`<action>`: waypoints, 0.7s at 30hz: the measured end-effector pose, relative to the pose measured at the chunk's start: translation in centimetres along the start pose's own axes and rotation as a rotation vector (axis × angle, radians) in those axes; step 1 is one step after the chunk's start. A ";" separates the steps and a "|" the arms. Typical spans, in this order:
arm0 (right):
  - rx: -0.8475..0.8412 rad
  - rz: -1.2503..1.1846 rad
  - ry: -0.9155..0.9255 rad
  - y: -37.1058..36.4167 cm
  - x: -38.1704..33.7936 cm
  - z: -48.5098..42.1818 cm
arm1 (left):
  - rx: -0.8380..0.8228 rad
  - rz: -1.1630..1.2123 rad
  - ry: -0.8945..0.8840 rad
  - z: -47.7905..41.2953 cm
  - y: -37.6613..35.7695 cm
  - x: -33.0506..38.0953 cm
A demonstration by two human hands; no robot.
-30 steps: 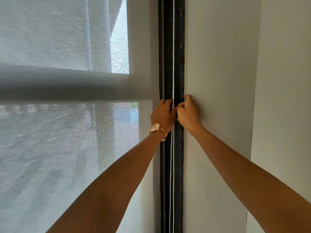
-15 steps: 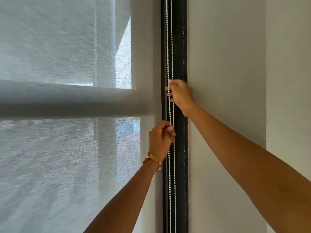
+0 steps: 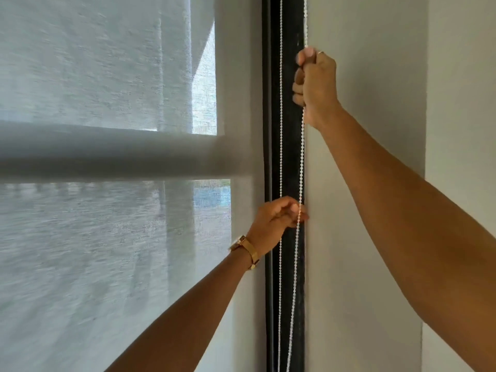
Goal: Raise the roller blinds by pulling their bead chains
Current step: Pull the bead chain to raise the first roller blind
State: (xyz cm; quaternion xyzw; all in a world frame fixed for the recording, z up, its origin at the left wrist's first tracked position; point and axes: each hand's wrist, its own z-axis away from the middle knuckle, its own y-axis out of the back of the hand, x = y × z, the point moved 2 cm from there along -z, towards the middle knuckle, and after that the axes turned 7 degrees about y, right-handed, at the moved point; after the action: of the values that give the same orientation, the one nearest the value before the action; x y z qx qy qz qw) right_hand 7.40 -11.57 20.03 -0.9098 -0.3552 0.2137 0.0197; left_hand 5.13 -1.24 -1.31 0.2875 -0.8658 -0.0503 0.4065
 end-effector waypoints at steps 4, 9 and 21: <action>0.035 0.095 0.013 2.1 1.2 3.8 | 0.179 0.308 0.111 -1.5 1.4 3.9; 0.057 0.138 -0.058 3.6 6.7 12.5 | 0.228 0.233 -0.018 -6.3 3.0 12.0; -0.256 0.225 -0.448 4.8 15.6 37.0 | 0.455 0.284 0.118 -7.5 4.1 14.9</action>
State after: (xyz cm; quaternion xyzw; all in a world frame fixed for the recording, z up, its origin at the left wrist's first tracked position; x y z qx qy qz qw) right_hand 5.82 -9.20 -20.33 -0.8687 -0.2715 0.3637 -0.1983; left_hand 1.24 -4.72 15.04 0.2493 -0.8614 0.2197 0.3843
